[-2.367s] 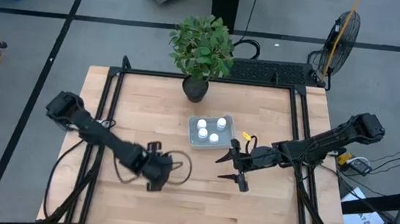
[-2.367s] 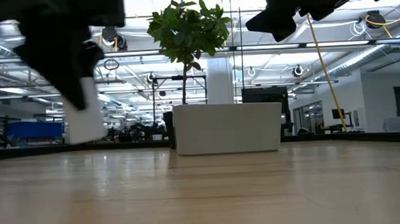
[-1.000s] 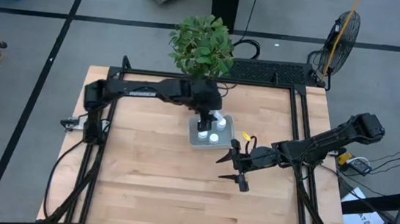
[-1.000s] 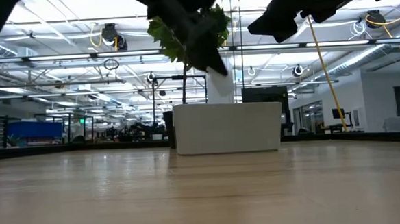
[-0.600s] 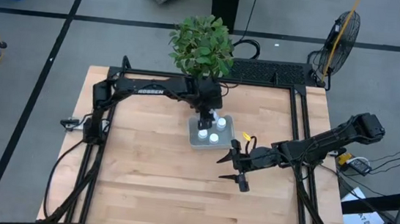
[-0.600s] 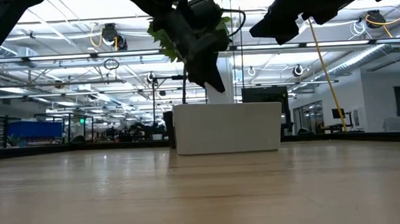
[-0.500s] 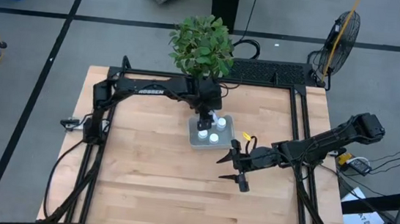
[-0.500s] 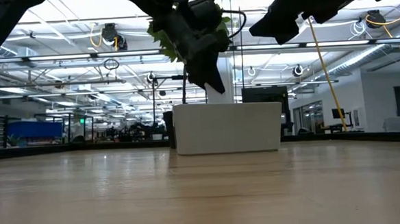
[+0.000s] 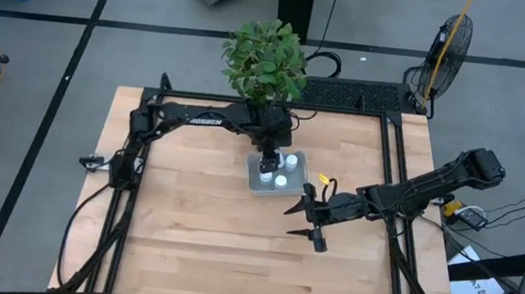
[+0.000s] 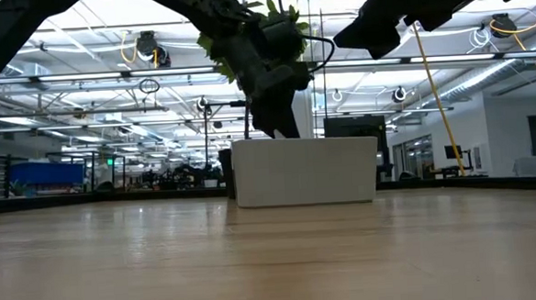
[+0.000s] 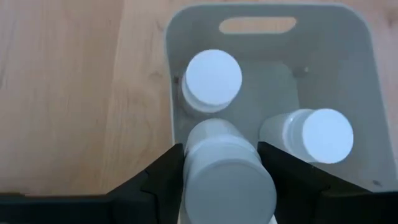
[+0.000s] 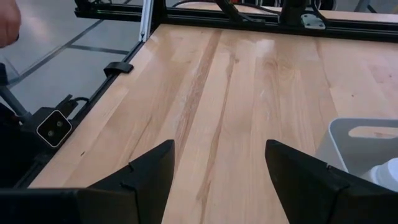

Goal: Pick and place pill bottles into a basket
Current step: Put the white medicine bottle into the gray bin

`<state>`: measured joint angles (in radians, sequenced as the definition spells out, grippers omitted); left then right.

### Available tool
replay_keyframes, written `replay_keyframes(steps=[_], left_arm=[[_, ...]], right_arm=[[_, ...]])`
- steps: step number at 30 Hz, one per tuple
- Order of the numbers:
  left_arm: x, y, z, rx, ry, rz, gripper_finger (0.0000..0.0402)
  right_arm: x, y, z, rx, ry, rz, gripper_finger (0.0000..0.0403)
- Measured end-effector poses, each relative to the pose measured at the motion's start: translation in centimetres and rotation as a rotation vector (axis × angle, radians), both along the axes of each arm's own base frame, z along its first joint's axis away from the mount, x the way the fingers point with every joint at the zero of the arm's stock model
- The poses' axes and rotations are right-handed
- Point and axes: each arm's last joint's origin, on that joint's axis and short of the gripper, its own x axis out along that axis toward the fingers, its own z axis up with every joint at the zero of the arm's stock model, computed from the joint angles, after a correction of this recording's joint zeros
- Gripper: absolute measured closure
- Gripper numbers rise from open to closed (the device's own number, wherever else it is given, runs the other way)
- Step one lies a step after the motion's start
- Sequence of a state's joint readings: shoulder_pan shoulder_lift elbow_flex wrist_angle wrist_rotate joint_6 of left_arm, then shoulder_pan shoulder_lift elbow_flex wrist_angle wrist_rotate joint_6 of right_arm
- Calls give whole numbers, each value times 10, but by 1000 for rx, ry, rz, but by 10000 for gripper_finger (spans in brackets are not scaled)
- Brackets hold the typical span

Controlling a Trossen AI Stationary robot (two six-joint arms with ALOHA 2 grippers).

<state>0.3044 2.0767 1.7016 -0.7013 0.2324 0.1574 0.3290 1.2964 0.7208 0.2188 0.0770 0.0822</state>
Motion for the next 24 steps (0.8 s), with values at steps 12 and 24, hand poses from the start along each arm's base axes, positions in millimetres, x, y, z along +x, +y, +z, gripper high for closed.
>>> replay_keyframes(steps=[12,24], left_arm=[[8,-2,-30,4,71,-6,212],[10,-7,-26,58,65,16,129]], right_arm=[[-1,0,-1,-3,11,1,161],[-1,0,-1,-4,13,0,161]])
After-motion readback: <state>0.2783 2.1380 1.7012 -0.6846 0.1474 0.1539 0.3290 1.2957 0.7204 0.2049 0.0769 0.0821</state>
